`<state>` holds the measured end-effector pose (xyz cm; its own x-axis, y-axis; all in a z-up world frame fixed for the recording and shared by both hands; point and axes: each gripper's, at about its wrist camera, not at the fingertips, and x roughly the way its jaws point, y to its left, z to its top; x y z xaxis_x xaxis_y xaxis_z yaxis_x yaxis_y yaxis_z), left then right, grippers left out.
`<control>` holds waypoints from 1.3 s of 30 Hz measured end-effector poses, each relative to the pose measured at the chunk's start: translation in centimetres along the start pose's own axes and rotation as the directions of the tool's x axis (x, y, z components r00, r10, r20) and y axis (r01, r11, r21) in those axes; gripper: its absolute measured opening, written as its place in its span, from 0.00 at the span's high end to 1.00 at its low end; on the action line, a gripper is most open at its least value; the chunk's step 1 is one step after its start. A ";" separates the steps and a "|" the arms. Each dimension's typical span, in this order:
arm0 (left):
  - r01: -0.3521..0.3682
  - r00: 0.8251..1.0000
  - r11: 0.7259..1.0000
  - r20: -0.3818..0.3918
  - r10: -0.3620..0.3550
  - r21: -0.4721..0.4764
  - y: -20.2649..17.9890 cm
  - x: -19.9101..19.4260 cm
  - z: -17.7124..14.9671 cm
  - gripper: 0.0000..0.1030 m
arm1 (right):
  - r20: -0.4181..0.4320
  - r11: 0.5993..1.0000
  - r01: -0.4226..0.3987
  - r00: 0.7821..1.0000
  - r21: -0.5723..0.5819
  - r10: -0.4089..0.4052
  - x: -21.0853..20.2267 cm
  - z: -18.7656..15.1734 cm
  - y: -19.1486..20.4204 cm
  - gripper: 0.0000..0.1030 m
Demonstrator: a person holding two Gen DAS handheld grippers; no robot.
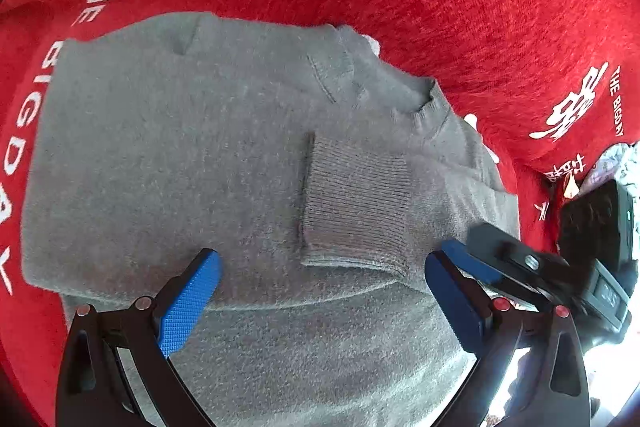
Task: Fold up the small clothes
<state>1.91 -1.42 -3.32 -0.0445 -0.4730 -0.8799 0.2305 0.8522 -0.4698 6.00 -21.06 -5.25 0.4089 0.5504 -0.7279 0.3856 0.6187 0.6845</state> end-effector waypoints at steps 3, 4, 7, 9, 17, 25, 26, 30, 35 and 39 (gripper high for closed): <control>0.007 1.000 1.000 -0.015 -0.006 0.014 -0.9 0.8 0.2 0.01 | 0.037 0.998 -0.015 0.999 0.056 0.013 -2.4 -1.2 -2.0 0.31; 0.005 1.000 1.000 -0.019 -0.005 0.015 -1.2 0.9 0.2 0.01 | 0.048 0.997 -0.018 0.999 0.074 0.014 -3.6 -1.8 -2.9 0.31; 0.022 0.999 1.000 -0.043 -0.021 0.017 -2.1 1.5 0.3 0.01 | 0.066 0.993 -0.022 0.998 0.118 0.014 -5.9 -2.9 -5.2 0.31; 0.052 0.997 0.999 -0.062 -0.051 0.009 -2.8 1.7 0.2 0.01 | 0.079 0.988 -0.029 0.997 0.150 0.017 -7.4 -3.6 -6.6 0.31; 0.050 0.994 0.998 -0.098 -0.054 -0.045 -3.6 2.8 0.6 0.92 | 0.125 0.960 -0.068 0.992 0.272 0.035 -9.3 -6.4 -10.6 0.31; 0.045 0.994 0.998 0.099 -0.049 0.042 -4.5 -3.5 2.3 0.92 | 0.251 0.901 -0.156 0.967 0.406 0.055 -10.3 -6.3 -13.8 0.31; 0.043 0.992 0.998 0.113 -0.047 0.041 -4.0 -4.3 2.4 0.92 | 0.279 0.892 -0.174 0.959 0.418 0.056 -10.5 -5.9 -14.1 0.31; 0.002 0.994 0.999 0.108 -0.006 0.033 -1.8 -5.1 2.6 0.92 | 0.359 0.851 -0.223 0.932 0.476 0.044 -11.2 -4.7 -15.6 0.33; -0.031 0.995 0.999 0.097 0.027 0.042 -0.7 -4.6 1.3 0.92 | 0.351 0.906 -0.131 0.936 0.402 -0.021 -12.9 -2.2 -14.5 0.92; -0.102 0.994 0.994 0.028 0.101 0.045 0.2 -1.7 -1.4 0.92 | 0.278 0.946 0.014 0.954 0.325 -0.110 -12.9 -1.8 -15.2 0.93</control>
<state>0.69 -0.14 -2.07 0.0059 -0.3905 -0.9206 0.2771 0.8852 -0.3737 -6.59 -36.56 -6.30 0.5776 0.3017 -0.7586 0.6393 0.4107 0.6501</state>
